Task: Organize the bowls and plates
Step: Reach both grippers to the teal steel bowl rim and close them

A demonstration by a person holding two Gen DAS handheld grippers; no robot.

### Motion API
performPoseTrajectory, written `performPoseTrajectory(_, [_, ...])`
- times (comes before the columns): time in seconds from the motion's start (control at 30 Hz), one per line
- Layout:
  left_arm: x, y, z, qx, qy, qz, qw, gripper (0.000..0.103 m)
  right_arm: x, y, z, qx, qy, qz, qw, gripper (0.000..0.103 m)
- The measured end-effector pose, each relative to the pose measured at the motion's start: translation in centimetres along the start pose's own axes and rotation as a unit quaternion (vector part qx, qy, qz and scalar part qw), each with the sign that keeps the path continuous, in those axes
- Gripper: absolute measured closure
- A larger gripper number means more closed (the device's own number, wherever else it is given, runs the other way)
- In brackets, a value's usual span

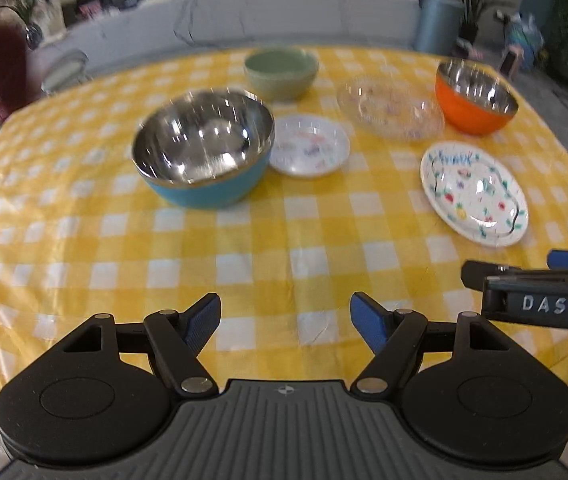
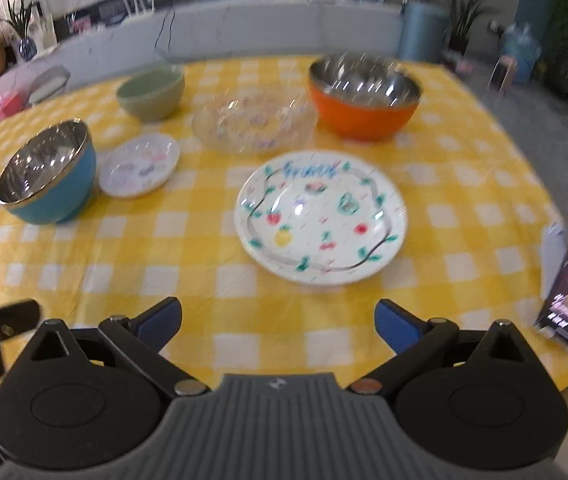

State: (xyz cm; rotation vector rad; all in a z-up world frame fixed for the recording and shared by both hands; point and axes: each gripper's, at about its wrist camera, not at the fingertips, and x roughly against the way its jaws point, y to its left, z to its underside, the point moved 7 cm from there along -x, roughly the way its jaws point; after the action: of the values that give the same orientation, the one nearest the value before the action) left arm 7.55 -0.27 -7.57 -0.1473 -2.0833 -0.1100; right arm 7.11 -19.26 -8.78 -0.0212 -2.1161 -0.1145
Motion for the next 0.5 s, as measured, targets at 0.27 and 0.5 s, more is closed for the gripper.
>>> performPoseTrajectory(0.27, [-1.9, 3.1, -1.8, -0.008, 0.098, 0.032, 0.9946, 0.025, -1.7, 5.0, -3.5, 0.029, 0.076, -0.054, 0.995, 0.003])
performPoseTrajectory(0.5, [-2.8, 5.9, -4.3, -0.011, 0.157, 0.047, 0.9864, 0.04, -3.7, 10.2, -6.7, 0.071, 0.126, -0.074, 0.987, 0.009])
